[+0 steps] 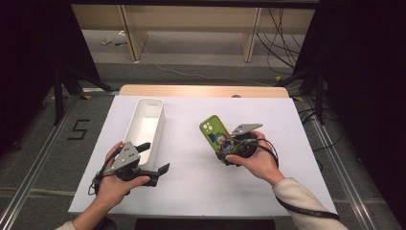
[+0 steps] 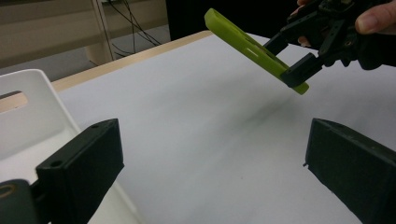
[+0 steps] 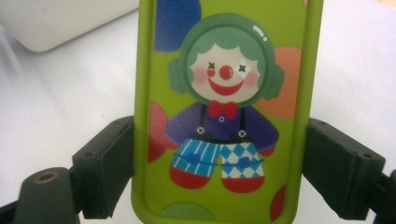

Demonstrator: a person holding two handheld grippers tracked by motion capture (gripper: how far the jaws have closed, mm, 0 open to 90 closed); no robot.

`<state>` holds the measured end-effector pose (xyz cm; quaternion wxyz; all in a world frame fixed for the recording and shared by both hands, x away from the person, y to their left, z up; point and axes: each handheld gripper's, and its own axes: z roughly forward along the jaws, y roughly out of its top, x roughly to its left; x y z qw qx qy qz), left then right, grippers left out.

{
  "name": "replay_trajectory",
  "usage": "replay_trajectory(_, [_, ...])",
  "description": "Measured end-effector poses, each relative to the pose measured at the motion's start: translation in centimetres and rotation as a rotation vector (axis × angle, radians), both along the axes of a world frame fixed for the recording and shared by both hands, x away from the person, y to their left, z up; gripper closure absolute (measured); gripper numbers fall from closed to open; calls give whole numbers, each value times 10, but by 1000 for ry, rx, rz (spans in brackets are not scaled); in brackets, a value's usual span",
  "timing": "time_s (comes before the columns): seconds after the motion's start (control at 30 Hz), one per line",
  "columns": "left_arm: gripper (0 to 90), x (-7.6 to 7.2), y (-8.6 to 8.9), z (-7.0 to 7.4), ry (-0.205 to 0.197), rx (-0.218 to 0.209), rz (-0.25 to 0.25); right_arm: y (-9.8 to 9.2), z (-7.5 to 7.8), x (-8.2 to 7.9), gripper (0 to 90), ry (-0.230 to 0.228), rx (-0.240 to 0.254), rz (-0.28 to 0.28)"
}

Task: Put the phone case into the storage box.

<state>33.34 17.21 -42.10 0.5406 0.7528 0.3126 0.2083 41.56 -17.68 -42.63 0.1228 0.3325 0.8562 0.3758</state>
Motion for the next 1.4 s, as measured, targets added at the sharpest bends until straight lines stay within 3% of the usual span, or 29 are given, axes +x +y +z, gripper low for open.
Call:
replay_trajectory(0.23, [54,14,-26,9,14,-33,-34,-8,-3,-10,169,-51,52,-2])
replay_trajectory(0.5, [68,33,-61,18,21,-26,-65,-11,-6,-19,169,-78,91,-1])
replay_trajectory(0.73, [108,52,-84,19,82,-62,-58,-11,-3,-20,169,-102,123,1])
replay_trajectory(0.87, [127,59,-93,18,112,-86,-68,-9,-4,-20,169,-111,133,1])
replay_trajectory(1.1, [162,65,-104,20,117,-107,-74,-7,-4,-20,169,-116,147,3])
replay_trajectory(1.4, [347,71,-113,16,149,-129,-69,-2,-6,-20,168,-118,149,8])
